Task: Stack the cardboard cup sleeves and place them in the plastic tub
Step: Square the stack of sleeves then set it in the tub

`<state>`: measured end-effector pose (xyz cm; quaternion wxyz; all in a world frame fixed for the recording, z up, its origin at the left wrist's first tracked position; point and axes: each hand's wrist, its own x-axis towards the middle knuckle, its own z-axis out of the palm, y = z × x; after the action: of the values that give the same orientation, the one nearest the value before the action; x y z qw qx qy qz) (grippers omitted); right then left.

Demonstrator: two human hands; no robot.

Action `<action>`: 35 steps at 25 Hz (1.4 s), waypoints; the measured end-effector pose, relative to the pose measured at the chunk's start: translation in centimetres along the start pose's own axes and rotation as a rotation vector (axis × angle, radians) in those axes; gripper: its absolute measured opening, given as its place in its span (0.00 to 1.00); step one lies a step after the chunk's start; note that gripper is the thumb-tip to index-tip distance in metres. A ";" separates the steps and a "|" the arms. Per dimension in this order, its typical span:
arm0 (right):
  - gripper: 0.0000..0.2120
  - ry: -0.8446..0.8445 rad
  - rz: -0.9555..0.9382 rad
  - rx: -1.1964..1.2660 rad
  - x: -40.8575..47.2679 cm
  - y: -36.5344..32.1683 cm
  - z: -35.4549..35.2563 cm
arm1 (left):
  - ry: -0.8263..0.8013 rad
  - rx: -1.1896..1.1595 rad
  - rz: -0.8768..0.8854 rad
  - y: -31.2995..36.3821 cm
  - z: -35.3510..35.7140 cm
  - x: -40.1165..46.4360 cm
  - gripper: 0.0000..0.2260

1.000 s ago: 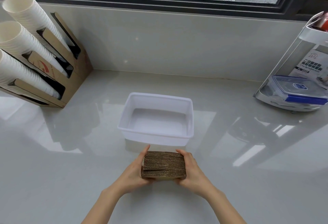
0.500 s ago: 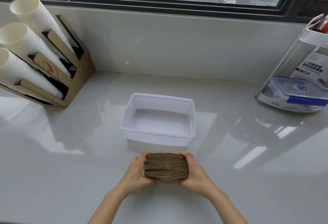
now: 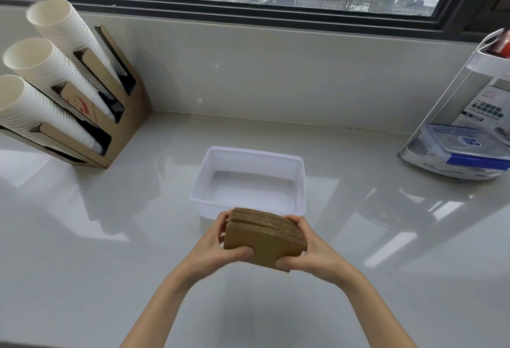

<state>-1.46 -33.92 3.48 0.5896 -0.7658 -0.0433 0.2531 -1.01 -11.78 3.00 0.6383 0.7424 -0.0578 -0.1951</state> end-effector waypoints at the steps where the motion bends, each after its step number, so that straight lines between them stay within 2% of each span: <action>1: 0.33 0.003 -0.007 0.025 0.1 -0.4 0.0 | 0.008 -0.059 0.019 0.3 0.1 0.0 0.29; 5: 0.30 0.048 -0.025 0.092 0.5 -1.5 0.1 | 0.033 -0.230 0.057 1.1 0.4 0.9 0.30; 7: 0.32 0.064 -0.032 0.098 0.7 -2.1 0.2 | 0.046 -0.271 0.057 1.5 0.3 1.4 0.30; 12: 0.32 0.075 -0.039 0.105 1.6 -3.2 0.0 | 0.124 -0.289 0.075 2.6 0.2 2.7 0.29; 16: 0.33 0.087 -0.026 0.088 2.2 -4.0 -0.6 | 0.113 -0.262 0.080 3.5 -0.7 3.7 0.24; 21: 0.44 0.085 0.028 -0.055 3.7 -6.0 -2.5 | 0.056 -0.231 0.050 4.0 -1.7 5.5 0.23; 27: 0.29 -0.052 0.027 -0.100 5.8 -7.8 -3.3 | -0.017 -0.172 0.051 5.1 -2.8 7.2 0.25; 30: 0.31 -0.048 0.048 -0.113 6.8 -8.2 -3.1 | -0.057 -0.127 0.057 5.1 -3.2 7.8 0.27; 33: 0.27 -0.024 0.054 -0.116 7.8 -8.1 -2.5 | -0.055 -0.119 0.047 4.9 -3.6 8.4 0.30; 35: 0.28 -0.006 0.067 -0.085 8.2 -7.9 -2.1 | -0.047 -0.116 0.034 4.8 -3.9 8.7 0.31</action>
<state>8.45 -30.43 8.39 0.5475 -0.7906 -0.0302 0.2727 9.13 -11.97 6.18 0.6819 0.6984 -0.0738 -0.2046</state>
